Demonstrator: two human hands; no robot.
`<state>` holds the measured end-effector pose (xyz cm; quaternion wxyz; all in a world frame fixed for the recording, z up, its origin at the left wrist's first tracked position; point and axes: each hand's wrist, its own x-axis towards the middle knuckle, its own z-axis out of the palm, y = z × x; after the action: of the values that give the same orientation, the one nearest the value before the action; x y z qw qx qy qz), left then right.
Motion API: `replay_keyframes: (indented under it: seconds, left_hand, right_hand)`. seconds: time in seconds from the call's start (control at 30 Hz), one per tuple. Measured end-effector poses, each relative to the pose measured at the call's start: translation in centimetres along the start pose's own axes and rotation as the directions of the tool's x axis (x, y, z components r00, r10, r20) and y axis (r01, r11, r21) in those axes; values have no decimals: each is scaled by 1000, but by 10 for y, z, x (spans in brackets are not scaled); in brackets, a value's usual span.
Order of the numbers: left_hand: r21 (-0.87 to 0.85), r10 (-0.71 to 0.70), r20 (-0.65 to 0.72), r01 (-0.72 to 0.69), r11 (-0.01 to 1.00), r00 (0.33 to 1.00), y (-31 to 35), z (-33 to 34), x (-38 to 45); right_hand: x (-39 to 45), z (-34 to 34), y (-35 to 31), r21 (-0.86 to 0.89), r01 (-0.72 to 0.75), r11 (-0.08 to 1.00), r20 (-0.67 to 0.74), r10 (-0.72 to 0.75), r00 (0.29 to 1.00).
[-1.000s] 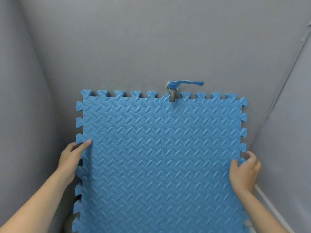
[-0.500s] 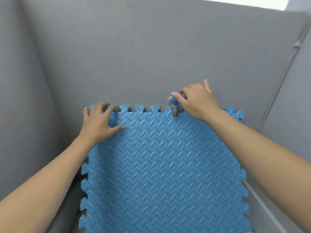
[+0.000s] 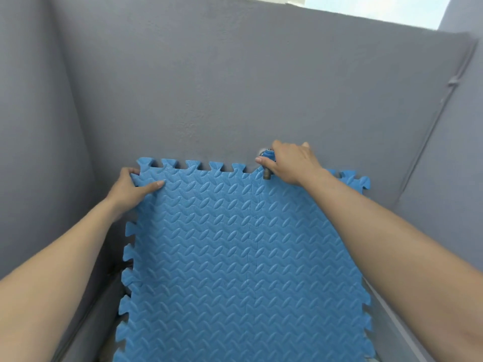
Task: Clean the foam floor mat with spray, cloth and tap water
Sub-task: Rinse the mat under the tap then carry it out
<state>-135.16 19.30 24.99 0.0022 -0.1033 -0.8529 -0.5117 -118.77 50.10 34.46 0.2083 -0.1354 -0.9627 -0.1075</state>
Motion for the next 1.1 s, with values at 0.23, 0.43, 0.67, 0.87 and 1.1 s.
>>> replay_keyframes:
  seconds: [0.23,0.43,0.67,0.87,1.1]
  left_hand:
    - [-290,13,116,21,957,993,4,15,-8]
    - [-383,33,136,22,924,990,2,34,-11]
    - [-425,38,117,15,905,992,10,56,-11]
    - [-429,74,123,-14,903,990,22,72,-12]
    - [-413,86,105,-35,910,991,29,79,-14]
  right_hand:
    - [4,1,6,37,44,998,32,-45,998]
    - [7,5,11,57,73,996,19,-74,997]
    - [10,12,17,104,120,987,-11,-120,993]
    - [8,12,17,101,137,985,-28,-135,990]
    - [7,9,13,20,136,990,-24,-136,990]
